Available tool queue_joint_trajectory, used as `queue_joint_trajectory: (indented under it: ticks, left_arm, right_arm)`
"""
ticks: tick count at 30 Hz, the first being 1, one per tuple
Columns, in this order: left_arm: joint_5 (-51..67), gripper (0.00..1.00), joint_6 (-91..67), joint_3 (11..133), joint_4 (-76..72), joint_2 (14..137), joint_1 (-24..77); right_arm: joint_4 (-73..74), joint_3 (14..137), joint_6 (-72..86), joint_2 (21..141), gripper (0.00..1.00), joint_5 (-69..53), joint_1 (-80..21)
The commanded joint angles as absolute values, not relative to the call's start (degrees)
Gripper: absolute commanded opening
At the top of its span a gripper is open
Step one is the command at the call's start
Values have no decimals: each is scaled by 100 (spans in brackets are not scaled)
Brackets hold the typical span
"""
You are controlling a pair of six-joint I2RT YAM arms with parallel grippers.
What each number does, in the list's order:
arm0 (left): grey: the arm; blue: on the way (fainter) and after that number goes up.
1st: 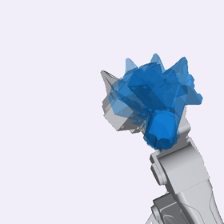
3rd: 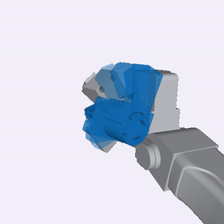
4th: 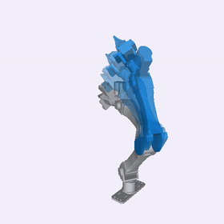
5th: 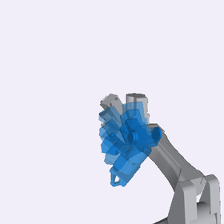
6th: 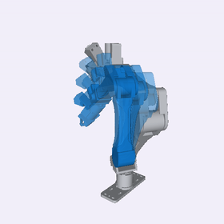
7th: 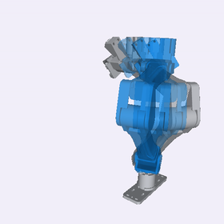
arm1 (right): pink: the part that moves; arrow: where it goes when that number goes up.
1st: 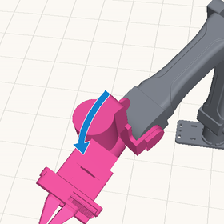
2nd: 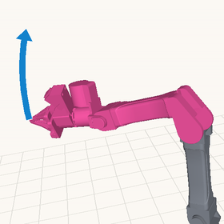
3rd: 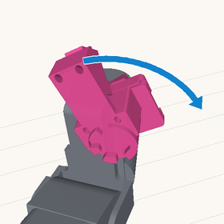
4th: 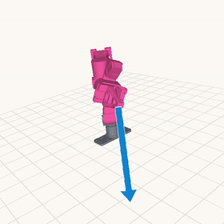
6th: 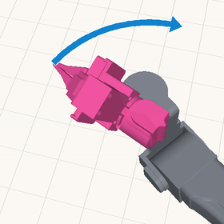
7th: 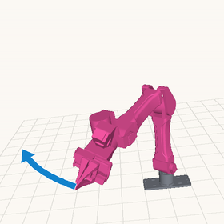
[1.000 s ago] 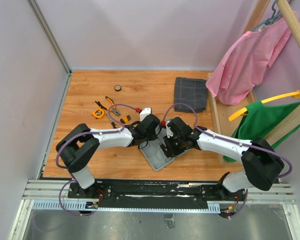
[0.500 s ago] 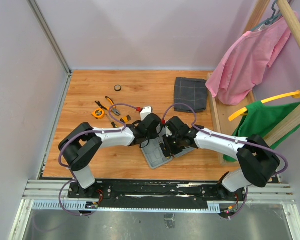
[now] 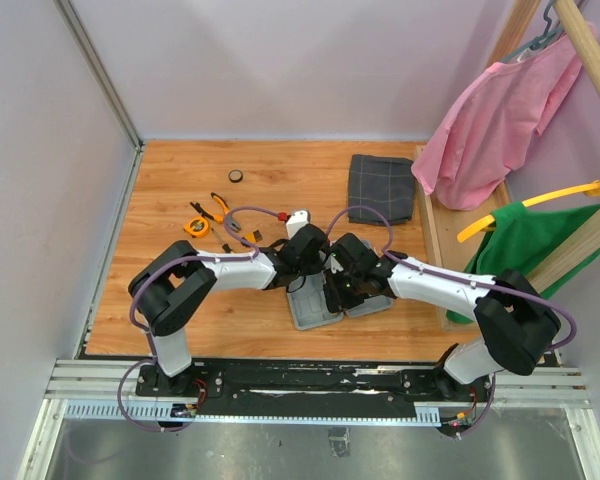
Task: Sort the tools into containers
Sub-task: Adjust the screwdriver in the storage box.
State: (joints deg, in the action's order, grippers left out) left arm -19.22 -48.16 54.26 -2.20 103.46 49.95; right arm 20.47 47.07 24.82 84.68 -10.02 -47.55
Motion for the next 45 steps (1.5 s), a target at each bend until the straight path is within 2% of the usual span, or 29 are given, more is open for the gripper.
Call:
queue_joint_trajectory:
  ticks: [1, 16, 31, 45]
  left_arm:
    - [-1373, 0, -4795, 4873, 1098, 11108, 5038]
    - [-1491, 0, -4286, 5182, 1885, 11662, 5040]
    - [-1231, 1, -4209, 5001, 1846, 11730, 5045]
    - [-1266, 0, -4246, 4834, 1763, 11601, 5044]
  right_arm:
    - [2426, 4417, 2364, 8837, 21, -501, -4883]
    - [2303, 4272, 2481, 8711, 20, -308, -4878]
    - [2035, 4019, 2575, 8943, 17, -137, -4871]
    - [1849, 3553, 2908, 9388, 3, 176, -4869]
